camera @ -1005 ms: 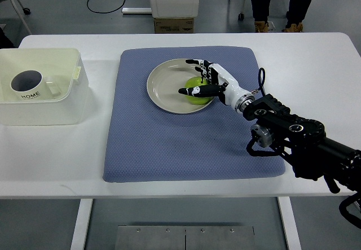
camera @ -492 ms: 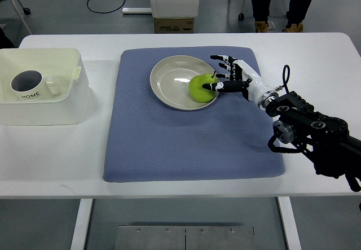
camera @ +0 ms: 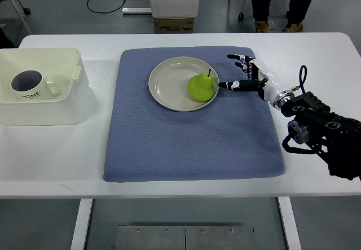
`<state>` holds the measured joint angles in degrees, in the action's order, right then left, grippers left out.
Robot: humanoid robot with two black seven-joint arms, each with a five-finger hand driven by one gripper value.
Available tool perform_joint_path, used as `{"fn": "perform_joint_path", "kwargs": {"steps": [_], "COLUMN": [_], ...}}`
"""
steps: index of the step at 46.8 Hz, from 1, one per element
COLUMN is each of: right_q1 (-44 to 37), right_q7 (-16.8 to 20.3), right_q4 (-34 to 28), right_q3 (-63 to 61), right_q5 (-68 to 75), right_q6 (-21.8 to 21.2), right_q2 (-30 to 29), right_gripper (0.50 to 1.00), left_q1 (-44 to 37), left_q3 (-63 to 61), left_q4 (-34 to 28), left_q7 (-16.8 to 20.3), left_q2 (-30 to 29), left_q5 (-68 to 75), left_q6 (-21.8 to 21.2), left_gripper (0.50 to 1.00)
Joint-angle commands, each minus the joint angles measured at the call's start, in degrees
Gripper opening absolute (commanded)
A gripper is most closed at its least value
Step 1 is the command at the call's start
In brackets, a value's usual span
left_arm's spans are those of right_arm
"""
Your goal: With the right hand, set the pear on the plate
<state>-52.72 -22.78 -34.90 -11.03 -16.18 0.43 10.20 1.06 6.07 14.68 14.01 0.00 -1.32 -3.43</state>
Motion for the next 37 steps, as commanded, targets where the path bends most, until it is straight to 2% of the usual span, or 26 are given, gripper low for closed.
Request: {"fn": "perform_joint_path", "kwargs": {"steps": [1,29,37], "right_q1": [0.60,5.53,5.53], "right_q7": [0.02,0.81,0.72], "right_q4": [0.09,0.27,0.18], "right_q3": [-1.27,-12.70,-12.79], "right_q5": [0.01,4.05,4.67], "right_q6": [0.01,1.24,3.61], "right_q2": [0.34,5.88,7.37], "right_gripper": [1.000,1.000,1.000], "left_q1": [-0.01,-0.01,-0.01], "left_q3": [0.00,0.00,0.00], "left_q4": [0.00,0.00,0.00], "left_q7": [-0.04,0.05,-0.04], "left_q2": [0.00,0.00,0.00], "left_q5": [0.00,0.00,0.00], "left_q6": [0.00,0.00,0.00], "left_gripper": [1.000,1.000,1.000]}}
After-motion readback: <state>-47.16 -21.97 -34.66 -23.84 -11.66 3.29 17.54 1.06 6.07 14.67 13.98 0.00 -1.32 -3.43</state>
